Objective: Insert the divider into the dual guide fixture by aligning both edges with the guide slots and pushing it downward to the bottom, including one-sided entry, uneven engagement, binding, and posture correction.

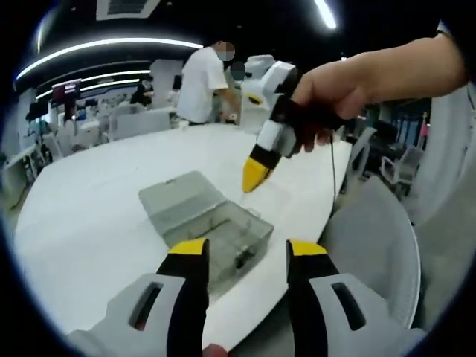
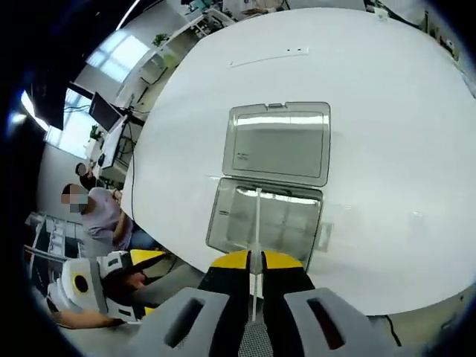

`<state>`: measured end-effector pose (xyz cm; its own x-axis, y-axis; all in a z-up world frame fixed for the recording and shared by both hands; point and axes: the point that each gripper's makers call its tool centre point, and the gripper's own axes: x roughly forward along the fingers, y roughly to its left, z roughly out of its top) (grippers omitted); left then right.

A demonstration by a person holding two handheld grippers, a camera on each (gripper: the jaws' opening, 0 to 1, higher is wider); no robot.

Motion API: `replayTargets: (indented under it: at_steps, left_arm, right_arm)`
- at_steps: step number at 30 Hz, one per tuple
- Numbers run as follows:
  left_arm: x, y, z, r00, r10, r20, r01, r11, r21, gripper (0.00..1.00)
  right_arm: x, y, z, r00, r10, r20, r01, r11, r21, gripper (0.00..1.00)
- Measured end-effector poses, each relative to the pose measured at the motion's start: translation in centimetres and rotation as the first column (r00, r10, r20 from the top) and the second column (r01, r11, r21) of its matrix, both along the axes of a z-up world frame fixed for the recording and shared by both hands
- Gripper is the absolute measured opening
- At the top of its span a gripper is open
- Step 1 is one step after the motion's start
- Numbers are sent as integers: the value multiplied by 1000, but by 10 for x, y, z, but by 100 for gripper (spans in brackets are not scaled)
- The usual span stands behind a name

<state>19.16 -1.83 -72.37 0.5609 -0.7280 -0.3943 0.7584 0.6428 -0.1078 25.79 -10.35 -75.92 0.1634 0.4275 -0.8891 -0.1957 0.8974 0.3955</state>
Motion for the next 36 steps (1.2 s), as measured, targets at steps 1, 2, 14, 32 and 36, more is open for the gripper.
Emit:
replayTargets:
  at_steps: [1, 2, 14, 32, 36]
  left_arm:
    - [-1, -1, 0, 1000, -4, -3, 4, 1000, -1, 39]
    - [-2, -2, -1, 1000, -8, 0, 8, 1000, 0, 39]
    - [0, 0, -2, 1000, 4, 10, -4, 1000, 6, 40]
    - [3, 9, -9, 997, 57, -43, -56, 998, 18, 56]
    - [3, 11, -11, 996, 68, -62, -67, 998, 20, 61]
  right_arm:
    - [1, 1, -1, 1000, 3, 2, -3, 1000, 0, 0]
    - [2, 0, -3, 1000, 2, 11, -2, 1000, -15, 0]
    - [5, 3, -16, 999, -30, -21, 28, 995, -95, 0]
    - [-3, 8, -23, 995, -46, -84, 29, 982, -189, 0]
    - [-1, 8, -25, 994, -48, -95, 28, 979, -202, 0]
